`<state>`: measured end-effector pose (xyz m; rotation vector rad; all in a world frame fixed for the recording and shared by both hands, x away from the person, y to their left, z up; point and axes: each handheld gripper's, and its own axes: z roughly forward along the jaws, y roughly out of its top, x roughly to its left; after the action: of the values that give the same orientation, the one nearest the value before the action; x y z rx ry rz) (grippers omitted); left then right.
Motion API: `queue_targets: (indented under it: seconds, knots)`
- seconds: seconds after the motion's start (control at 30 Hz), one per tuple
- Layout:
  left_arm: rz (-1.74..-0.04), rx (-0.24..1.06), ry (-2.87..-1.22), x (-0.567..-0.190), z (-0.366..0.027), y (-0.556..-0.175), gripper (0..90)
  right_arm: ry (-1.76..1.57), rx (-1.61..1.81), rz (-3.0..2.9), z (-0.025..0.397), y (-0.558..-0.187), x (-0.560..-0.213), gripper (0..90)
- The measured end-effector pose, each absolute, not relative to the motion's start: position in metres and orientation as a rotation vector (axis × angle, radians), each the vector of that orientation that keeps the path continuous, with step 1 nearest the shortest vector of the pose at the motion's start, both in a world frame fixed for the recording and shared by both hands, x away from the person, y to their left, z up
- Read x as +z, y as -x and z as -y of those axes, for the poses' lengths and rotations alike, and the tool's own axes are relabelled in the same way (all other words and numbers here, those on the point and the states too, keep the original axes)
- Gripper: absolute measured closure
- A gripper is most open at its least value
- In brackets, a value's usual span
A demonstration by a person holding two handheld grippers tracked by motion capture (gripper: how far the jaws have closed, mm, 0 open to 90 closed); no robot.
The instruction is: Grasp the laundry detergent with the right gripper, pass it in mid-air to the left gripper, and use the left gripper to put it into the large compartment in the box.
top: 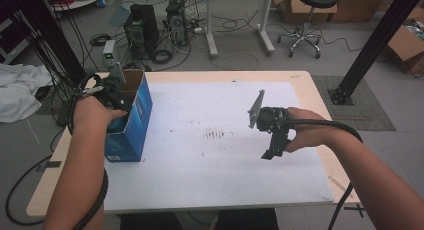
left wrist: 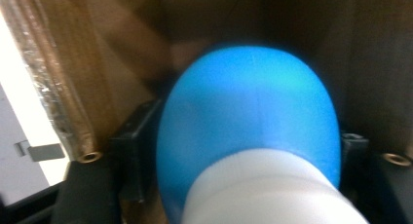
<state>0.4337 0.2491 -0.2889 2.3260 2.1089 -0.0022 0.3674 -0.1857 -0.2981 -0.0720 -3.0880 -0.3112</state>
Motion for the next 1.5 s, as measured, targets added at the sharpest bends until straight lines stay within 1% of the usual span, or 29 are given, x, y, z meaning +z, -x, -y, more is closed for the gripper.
queue_targets:
  seconds: [0.5, 0.6, 0.7, 1.13, 1.23, 1.4, 1.5]
  knots:
    - [-2.102, 0.048, -2.356, -0.271, -0.245, -0.431, 28.5, 0.069, -0.314, 3.090, 0.185, -0.366, -0.297, 0.0]
    - [-2.100, 0.068, -2.360, -0.264, -0.244, -0.430, 25.9, 0.071, -0.310, 3.092, 0.184, -0.365, -0.295, 0.0]
    - [-2.096, 0.071, -2.357, -0.256, -0.243, -0.428, 20.2, 0.065, -0.312, 3.095, 0.183, -0.364, -0.294, 0.0]
    - [-2.053, 0.085, -2.374, -0.229, -0.238, -0.424, 18.6, 0.057, -0.316, 3.091, 0.182, -0.364, -0.295, 0.0]
    - [-2.034, 0.103, -2.401, -0.220, -0.237, -0.424, 16.2, 0.053, -0.320, 3.091, 0.183, -0.364, -0.295, 0.0]
    - [-1.994, 0.114, -2.417, -0.207, -0.233, -0.422, 14.8, 0.061, -0.316, 3.088, 0.184, -0.364, -0.295, 0.0]
    - [-1.967, 0.097, -2.436, -0.200, -0.230, -0.421, 11.2, 0.060, -0.312, 3.089, 0.184, -0.364, -0.295, 0.0]
